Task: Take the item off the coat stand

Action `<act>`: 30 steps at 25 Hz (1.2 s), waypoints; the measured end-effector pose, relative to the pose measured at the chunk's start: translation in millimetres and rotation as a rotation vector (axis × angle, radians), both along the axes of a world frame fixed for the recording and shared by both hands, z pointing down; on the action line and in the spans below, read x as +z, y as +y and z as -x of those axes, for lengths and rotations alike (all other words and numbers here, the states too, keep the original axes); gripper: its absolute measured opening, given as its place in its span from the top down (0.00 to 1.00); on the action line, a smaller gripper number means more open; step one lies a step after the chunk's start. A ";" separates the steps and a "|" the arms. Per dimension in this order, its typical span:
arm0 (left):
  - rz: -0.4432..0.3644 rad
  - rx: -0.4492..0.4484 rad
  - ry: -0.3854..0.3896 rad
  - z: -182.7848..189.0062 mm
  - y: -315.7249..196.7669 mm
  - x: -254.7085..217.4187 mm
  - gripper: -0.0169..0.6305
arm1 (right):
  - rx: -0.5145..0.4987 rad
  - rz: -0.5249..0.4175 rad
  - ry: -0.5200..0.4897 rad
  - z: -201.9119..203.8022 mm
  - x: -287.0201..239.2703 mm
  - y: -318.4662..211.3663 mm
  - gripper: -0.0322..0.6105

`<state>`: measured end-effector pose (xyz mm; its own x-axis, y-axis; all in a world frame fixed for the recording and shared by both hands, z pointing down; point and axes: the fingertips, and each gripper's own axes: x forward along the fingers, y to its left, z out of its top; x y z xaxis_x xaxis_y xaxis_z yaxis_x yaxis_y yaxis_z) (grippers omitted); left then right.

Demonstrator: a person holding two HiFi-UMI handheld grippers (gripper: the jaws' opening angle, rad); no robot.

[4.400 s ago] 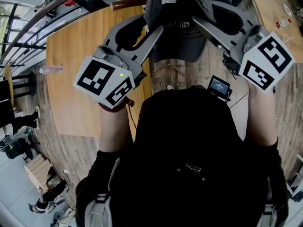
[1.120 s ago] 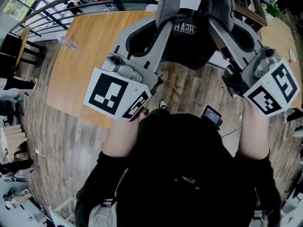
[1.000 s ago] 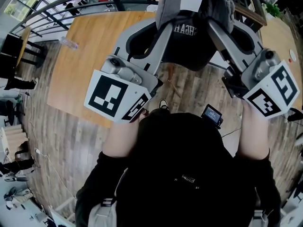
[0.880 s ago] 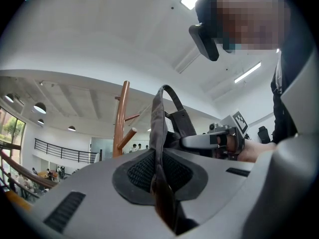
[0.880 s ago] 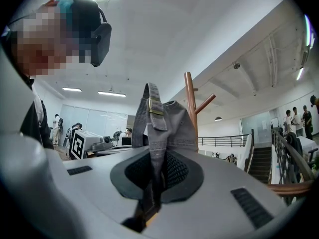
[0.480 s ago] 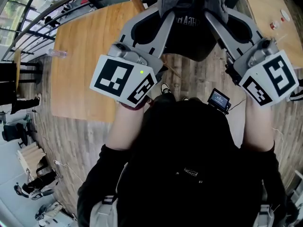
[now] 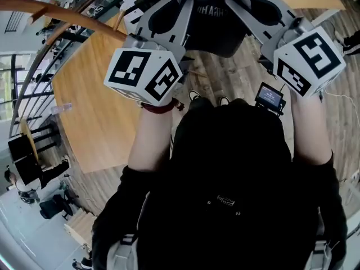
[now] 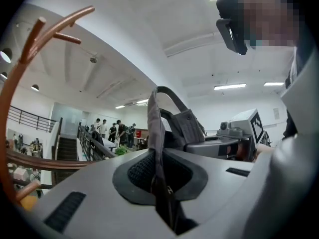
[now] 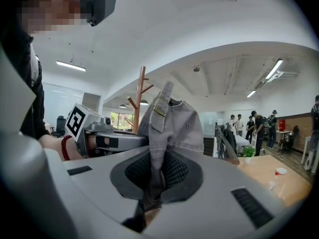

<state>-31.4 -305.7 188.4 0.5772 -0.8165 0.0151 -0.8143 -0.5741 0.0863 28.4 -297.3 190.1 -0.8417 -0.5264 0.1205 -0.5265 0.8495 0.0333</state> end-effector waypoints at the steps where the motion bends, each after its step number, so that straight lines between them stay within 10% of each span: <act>1: 0.007 0.024 0.001 -8.5 -5.2 3.6 0.93 | 0.023 0.005 0.007 -7.4 3.7 -3.7 0.90; 18: 0.205 0.245 0.018 -165.6 -33.0 92.9 0.93 | 0.188 0.217 0.001 -160.1 92.5 -22.2 0.91; 30: 0.222 0.243 0.027 -158.5 -31.3 30.8 0.93 | 0.166 0.222 0.046 -148.5 29.1 -24.7 0.91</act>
